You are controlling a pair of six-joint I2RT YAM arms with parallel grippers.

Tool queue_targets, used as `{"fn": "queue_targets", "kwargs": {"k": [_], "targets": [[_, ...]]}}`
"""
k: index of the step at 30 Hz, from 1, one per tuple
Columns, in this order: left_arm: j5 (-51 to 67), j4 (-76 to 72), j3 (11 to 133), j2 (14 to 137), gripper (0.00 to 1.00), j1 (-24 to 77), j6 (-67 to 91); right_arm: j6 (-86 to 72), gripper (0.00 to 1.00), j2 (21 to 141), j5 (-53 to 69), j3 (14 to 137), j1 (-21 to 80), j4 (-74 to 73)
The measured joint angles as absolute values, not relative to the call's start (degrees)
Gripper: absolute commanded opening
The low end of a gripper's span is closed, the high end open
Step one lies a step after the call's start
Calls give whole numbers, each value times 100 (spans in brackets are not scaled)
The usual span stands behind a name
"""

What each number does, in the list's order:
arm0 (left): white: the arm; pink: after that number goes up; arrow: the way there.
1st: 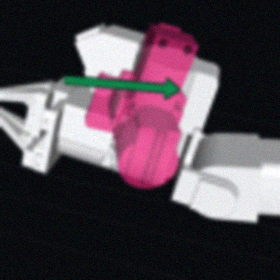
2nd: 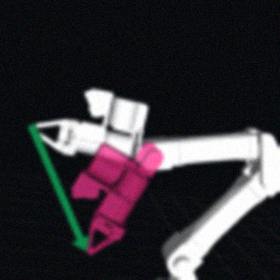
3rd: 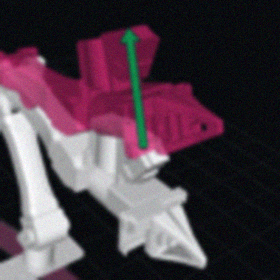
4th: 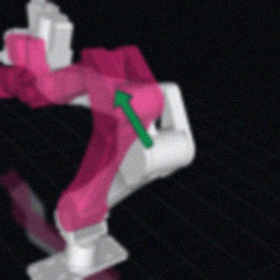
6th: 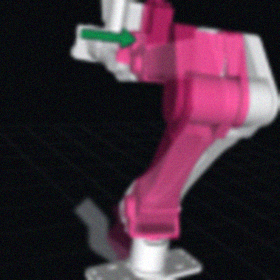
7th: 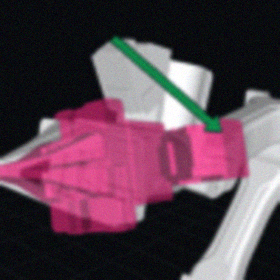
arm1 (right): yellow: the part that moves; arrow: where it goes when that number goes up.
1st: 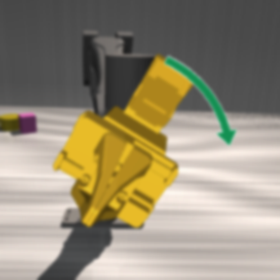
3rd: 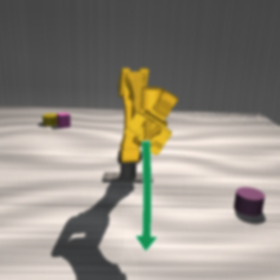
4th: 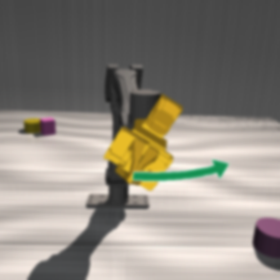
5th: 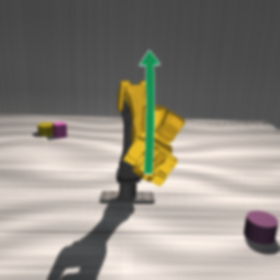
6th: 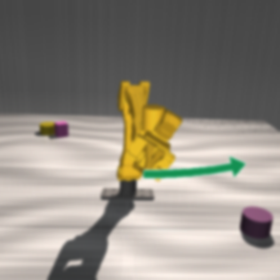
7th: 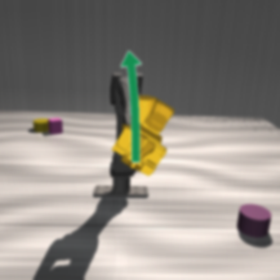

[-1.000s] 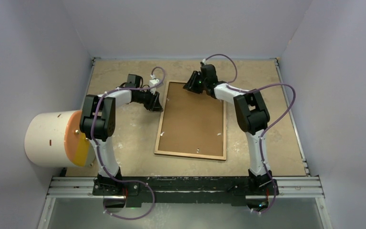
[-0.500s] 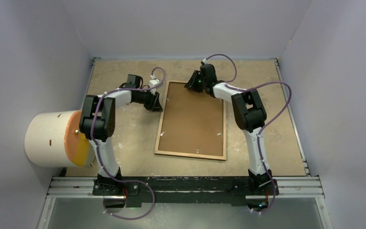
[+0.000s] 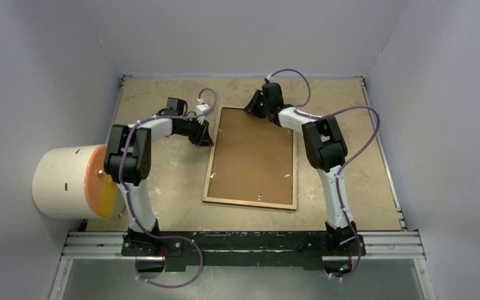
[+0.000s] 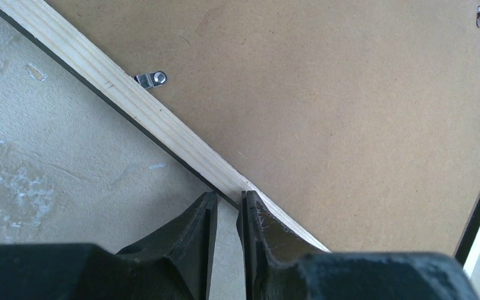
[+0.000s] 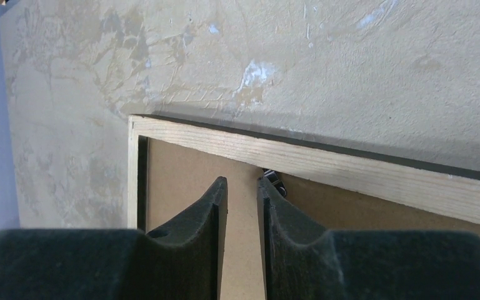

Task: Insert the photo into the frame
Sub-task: Install the photo frame at the center of the board.

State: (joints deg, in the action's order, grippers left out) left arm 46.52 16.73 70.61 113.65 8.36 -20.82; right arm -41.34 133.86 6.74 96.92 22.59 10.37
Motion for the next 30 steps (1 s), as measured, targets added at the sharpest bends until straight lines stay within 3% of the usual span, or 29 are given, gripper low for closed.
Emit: {"fn": "queue_targets", "kwargs": {"k": [10,16,30], "targets": [[4674,1675,7054,11362,22,836,-2187,-4156,27,13474,659,9786,2244,1107],[4674,1678,7048,11349,22,836,-2209,-4180,38,13362,753,9657,2237,1144],[4663,1678,6995,11297,22,838,-2233,-4071,34,11074,91,7658,1931,543]]}}
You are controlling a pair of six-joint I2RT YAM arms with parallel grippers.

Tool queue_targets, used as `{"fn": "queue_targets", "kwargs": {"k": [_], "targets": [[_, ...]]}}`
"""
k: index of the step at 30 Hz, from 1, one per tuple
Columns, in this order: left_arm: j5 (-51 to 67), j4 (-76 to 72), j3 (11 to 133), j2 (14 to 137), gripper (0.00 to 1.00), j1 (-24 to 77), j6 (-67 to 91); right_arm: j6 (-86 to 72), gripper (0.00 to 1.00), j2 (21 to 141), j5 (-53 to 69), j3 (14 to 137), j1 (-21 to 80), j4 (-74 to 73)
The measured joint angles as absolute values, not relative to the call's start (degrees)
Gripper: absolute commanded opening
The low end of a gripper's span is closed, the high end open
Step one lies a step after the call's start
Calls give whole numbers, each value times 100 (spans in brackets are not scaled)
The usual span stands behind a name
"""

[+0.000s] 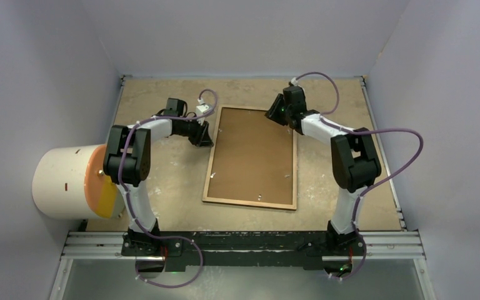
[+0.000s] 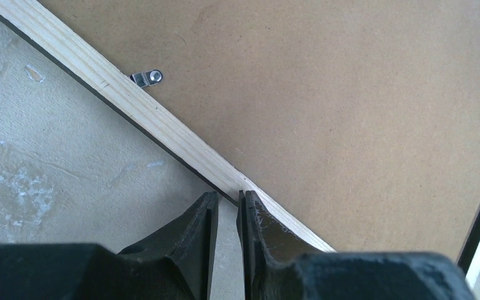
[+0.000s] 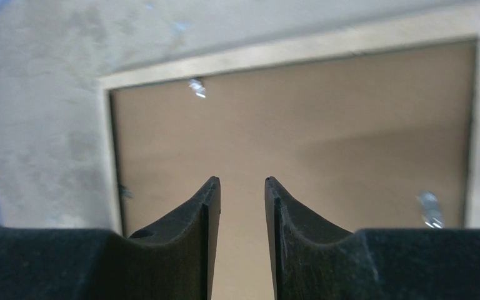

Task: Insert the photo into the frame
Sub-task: Install the photo frame at the center of the board.

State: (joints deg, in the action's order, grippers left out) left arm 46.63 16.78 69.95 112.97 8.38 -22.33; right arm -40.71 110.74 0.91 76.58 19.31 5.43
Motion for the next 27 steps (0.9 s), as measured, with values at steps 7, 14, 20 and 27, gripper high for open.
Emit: {"fn": "queue_targets", "kwargs": {"k": [7,14,20,27], "targets": [[4641,1680,6960,11257,22,838,-2320,-3962,33,10943,-193,6829,1710,222],[4622,1684,6958,11249,22,838,-2331,-3935,32,10930,-233,6720,1531,213],[4622,1686,6958,11249,22,838,-2335,-3889,31,10927,-340,6720,1400,211],[4619,1688,6958,11249,22,838,-2335,-3771,30,10875,-534,6720,1374,91]]}}
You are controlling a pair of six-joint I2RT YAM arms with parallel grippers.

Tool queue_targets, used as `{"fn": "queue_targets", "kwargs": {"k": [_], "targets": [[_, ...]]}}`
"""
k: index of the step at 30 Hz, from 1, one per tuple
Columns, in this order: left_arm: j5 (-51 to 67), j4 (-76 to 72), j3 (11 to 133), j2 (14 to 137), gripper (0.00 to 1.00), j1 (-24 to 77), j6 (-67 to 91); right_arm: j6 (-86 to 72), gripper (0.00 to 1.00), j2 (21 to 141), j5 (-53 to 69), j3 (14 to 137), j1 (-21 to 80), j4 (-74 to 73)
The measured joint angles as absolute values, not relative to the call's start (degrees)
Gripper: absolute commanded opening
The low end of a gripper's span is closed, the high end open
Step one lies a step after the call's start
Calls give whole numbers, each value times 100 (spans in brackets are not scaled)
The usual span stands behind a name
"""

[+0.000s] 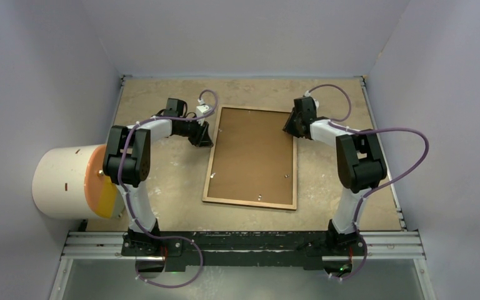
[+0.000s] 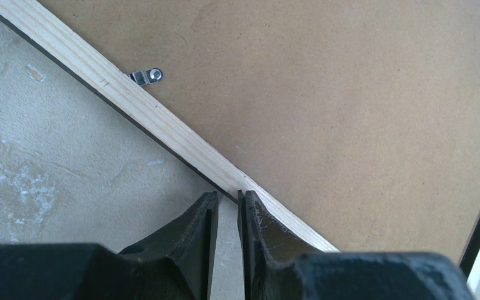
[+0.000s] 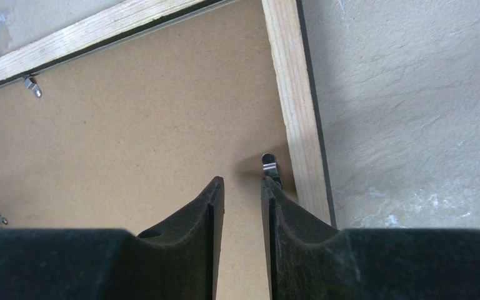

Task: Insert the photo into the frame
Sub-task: Install the photo frame at the center of the board.

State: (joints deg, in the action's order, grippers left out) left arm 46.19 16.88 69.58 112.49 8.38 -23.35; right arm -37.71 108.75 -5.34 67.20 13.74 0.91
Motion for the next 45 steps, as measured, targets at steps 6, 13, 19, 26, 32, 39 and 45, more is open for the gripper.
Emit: {"fn": "queue_targets", "kwargs": {"k": [6,13,19,26,32,39,45], "targets": [[4619,1693,6958,11246,22,838,-2338,-3736,29,10833,-696,6709,1352,25],[4622,1695,6956,11246,22,838,-2344,-3736,27,10774,-808,6624,1332,25],[4622,1695,6952,11244,21,838,-2357,-3726,27,10761,-784,6624,1332,32],[4615,1702,6952,11236,21,838,-2359,-3638,27,10589,-541,6663,1332,86],[4615,1702,6949,11236,21,838,-2359,-3603,27,10604,-222,6960,1334,154],[4609,1706,6952,11236,21,838,-2359,-3594,25,10914,-193,7050,1334,141],[4600,1723,6952,11227,21,838,-2359,-3594,25,11124,-198,7054,1337,-16]]}}
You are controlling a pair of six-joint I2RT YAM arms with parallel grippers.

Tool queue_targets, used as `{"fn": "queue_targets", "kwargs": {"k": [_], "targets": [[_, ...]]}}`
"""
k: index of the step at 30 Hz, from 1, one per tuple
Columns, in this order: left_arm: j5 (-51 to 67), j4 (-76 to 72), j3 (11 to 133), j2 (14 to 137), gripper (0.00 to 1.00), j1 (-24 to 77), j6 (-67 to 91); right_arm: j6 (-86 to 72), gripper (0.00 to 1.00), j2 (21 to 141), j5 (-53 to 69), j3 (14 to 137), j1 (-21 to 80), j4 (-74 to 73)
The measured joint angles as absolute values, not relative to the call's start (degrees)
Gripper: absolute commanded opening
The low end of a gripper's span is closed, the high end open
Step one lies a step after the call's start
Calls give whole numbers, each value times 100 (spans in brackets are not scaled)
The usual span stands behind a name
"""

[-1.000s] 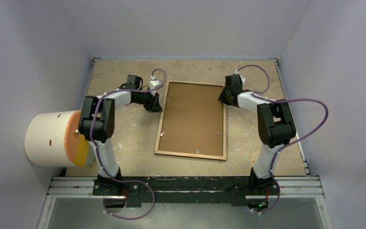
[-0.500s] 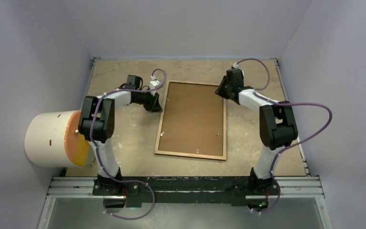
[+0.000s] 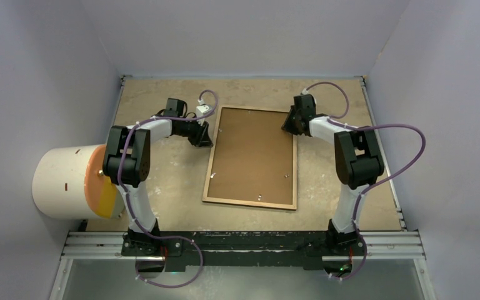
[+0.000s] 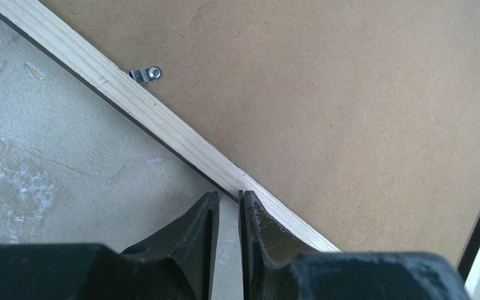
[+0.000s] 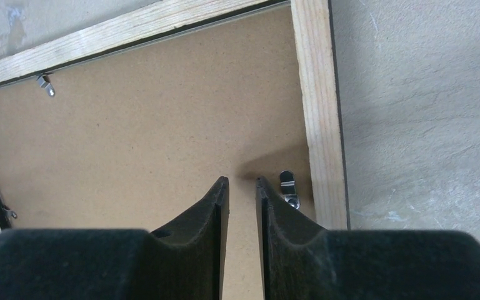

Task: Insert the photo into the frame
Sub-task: Install the photo frame at the center of the board.

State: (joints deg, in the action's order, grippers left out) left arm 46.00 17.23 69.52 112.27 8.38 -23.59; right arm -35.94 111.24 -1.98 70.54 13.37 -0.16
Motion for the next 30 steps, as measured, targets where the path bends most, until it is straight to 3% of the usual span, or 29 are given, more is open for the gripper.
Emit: {"fn": "queue_targets", "kwargs": {"k": [30], "targets": [[4582,1750,6947,11216,21,838,-2379,-3575,23,11076,-711,7030,1343,-128]]}}
